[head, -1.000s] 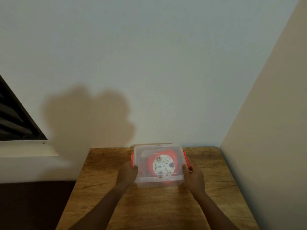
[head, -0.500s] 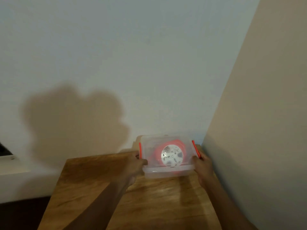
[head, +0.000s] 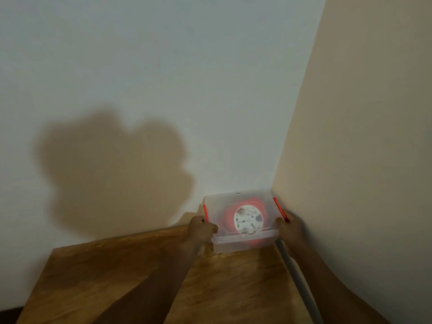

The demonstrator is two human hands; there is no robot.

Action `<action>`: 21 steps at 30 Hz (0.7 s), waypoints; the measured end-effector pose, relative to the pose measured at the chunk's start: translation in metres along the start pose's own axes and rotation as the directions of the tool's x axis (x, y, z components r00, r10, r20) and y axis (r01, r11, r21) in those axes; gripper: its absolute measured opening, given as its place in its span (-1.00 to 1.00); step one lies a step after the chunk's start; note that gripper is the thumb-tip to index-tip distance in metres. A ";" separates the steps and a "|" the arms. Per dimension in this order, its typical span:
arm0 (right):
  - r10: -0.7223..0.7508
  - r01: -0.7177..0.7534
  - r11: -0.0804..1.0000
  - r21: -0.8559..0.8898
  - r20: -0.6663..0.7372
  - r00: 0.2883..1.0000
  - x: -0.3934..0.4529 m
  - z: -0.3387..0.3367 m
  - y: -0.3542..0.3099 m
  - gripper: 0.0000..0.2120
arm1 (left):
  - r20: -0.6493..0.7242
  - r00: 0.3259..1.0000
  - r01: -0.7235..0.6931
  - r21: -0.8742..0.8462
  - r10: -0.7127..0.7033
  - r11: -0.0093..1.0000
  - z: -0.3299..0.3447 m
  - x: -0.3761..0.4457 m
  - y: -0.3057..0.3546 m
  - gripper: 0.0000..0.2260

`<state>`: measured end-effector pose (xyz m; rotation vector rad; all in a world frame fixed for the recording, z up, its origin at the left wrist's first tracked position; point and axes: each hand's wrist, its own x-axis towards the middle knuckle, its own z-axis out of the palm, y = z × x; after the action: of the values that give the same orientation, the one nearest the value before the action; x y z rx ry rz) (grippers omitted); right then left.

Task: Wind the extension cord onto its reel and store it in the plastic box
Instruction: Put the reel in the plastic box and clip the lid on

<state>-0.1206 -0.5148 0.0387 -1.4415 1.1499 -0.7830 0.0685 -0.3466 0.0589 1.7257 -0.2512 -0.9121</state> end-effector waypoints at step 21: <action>-0.104 0.100 0.950 -0.297 0.002 0.995 0.008 0.005 0.021 -0.74 | -0.056 0.990 -0.107 0.302 0.130 0.947 -0.012 -0.004 -0.026 -0.39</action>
<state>-0.1177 -0.5200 0.0166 -1.7590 1.2505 -0.7123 0.0668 -0.3262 0.0381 1.9953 -0.4580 -0.7469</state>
